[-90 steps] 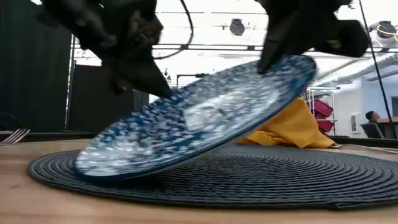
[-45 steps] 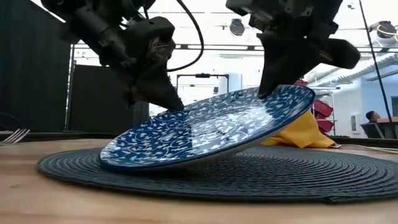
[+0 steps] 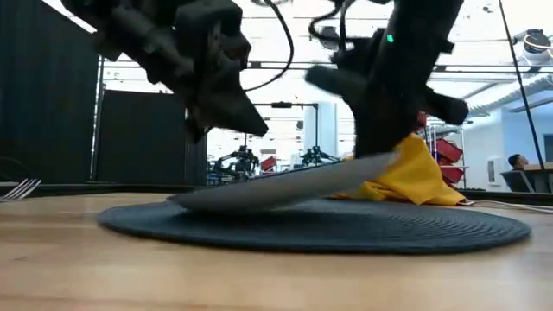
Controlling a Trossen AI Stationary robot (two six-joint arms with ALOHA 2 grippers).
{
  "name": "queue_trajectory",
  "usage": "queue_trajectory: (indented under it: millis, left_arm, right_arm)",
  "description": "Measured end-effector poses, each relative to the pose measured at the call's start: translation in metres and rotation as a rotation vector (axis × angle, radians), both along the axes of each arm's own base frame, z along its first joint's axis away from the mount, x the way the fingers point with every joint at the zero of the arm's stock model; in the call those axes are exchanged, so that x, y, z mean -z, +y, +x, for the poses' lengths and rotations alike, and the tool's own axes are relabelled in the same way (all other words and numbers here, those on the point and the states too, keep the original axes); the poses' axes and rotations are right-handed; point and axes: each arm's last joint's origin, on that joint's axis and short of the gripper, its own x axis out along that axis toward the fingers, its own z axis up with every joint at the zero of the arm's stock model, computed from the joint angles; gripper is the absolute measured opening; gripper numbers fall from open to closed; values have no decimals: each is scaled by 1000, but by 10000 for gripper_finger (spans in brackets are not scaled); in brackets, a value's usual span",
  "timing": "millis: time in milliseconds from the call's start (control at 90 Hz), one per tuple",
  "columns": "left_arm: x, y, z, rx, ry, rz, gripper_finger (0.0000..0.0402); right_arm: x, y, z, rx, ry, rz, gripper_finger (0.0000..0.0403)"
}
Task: Set table place
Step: Put the blue plate on the blue tablemat
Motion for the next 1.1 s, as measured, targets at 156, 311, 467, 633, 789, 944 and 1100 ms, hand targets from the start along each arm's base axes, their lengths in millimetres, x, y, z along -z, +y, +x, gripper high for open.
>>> queue_trajectory:
  millis: [156, 311, 467, 633, 789, 944, 1100]
  left_arm:
    - [0, -1, 0, 1, -2, 6, 0]
    - [1, -1, -1, -8, 9, 25, 0]
    - [1, 0, -1, -23, 5, 55, 0]
    - [1, 3, -1, -45, 5, 67, 0]
    - [2, 3, -1, -47, 12, 69, 0]
    - [3, 4, -2, -65, 20, 85, 0]
    - [-8, 8, -11, -91, 45, 142, 0]
  right_arm:
    - [8, -11, 0, 11, 3, 23, 7]
    - [10, -12, 2, -9, -25, -7, 4]
    - [9, -12, 3, -21, -27, -3, 3]
    - [7, -11, 3, -42, -16, -8, 1]
    - [-4, -11, 7, -41, -17, -49, 1]
    - [-21, -10, 10, -54, 5, -97, 1]
    - [-45, -11, 0, -39, 73, -166, 0]
